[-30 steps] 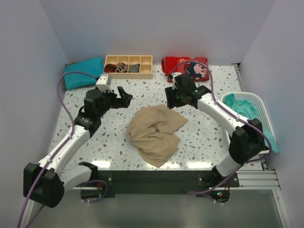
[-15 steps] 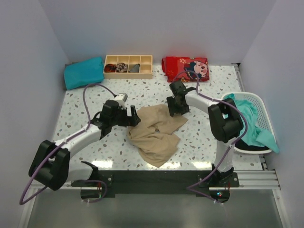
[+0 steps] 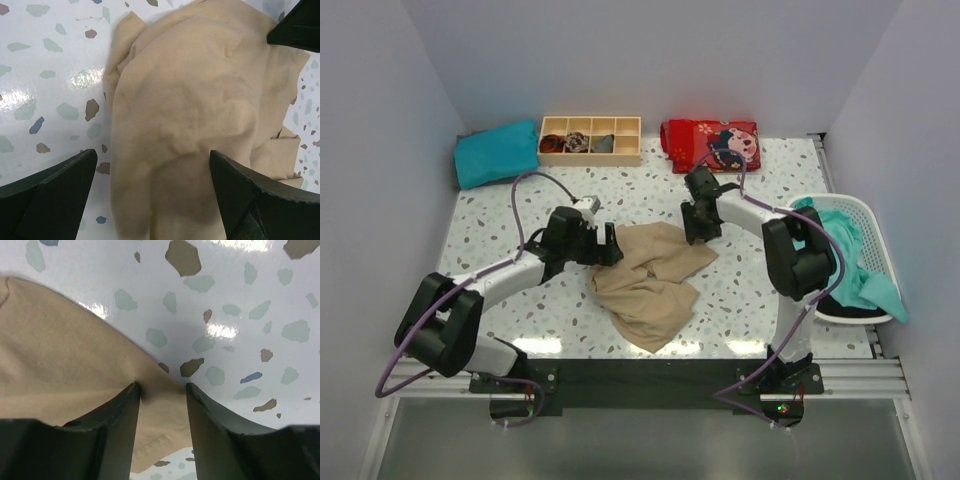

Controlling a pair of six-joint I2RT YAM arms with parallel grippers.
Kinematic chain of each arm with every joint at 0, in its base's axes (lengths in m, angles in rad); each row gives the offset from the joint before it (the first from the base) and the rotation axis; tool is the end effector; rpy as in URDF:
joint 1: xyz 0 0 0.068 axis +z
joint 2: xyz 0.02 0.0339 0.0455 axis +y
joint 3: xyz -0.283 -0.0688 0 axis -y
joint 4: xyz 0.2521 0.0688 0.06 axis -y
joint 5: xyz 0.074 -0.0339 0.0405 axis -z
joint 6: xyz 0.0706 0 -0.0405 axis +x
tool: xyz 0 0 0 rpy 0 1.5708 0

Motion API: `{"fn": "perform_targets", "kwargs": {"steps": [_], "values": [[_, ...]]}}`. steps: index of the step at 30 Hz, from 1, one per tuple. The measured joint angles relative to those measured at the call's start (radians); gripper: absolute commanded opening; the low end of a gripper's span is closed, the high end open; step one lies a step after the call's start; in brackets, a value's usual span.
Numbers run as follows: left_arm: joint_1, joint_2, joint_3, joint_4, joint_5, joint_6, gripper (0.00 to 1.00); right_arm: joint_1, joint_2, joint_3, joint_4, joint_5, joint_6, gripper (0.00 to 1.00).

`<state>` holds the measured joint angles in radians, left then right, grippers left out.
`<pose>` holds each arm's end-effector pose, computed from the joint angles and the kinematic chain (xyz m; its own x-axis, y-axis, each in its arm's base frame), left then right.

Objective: Fold and stack the t-shirts
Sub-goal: Flatten out the tshirt

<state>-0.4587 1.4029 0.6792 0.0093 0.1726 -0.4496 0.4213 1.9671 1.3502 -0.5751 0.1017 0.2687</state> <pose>0.2724 -0.1480 0.1765 -0.7692 -0.0977 -0.6315 0.2423 0.8699 -0.4297 0.3889 0.1664 0.1437 -0.9164 -0.1212 -0.3816 -0.1341 0.9909 0.0072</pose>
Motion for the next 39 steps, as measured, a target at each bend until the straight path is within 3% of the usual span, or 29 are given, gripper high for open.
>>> {"fn": "perform_targets", "kwargs": {"steps": [2, 4, 12, 20, 24, 29, 34, 39], "values": [[-0.002, 0.006, 0.0, -0.005, 0.0, 0.001, 1.0, -0.003, -0.014, -0.021, 0.005, -0.023, -0.014, 0.11], [-0.002, 0.006, 0.0, -0.005, 0.0, 0.006, 1.0, -0.007, -0.034, -0.047, 0.01, -0.047, -0.026, 0.0], [-0.002, 0.006, 0.027, -0.035, -0.013, 0.037, 1.0, -0.005, -0.172, -0.164, -0.007, -0.182, -0.036, 0.0], [-0.002, -0.082, 0.126, -0.138, -0.092, 0.056, 1.0, -0.001, -0.743, -0.121, -0.028, -0.189, -0.02, 0.0], [-0.002, -0.153, 0.152, -0.139, -0.09, 0.071, 1.0, -0.001, -0.864, 0.017, -0.03, -0.13, -0.019, 0.0], [-0.007, -0.169, 0.149, -0.127, -0.051, 0.072, 1.0, -0.001, -0.803, 0.129, -0.023, -0.001, -0.034, 0.0], [-0.04, -0.156, 0.143, -0.116, -0.008, 0.073, 1.0, -0.001, -0.555, 0.293, -0.013, 0.175, -0.072, 0.0], [-0.142, -0.114, 0.155, -0.111, -0.007, 0.095, 1.0, -0.008, -0.359, 0.412, 0.01, 0.321, -0.117, 0.0]]}}
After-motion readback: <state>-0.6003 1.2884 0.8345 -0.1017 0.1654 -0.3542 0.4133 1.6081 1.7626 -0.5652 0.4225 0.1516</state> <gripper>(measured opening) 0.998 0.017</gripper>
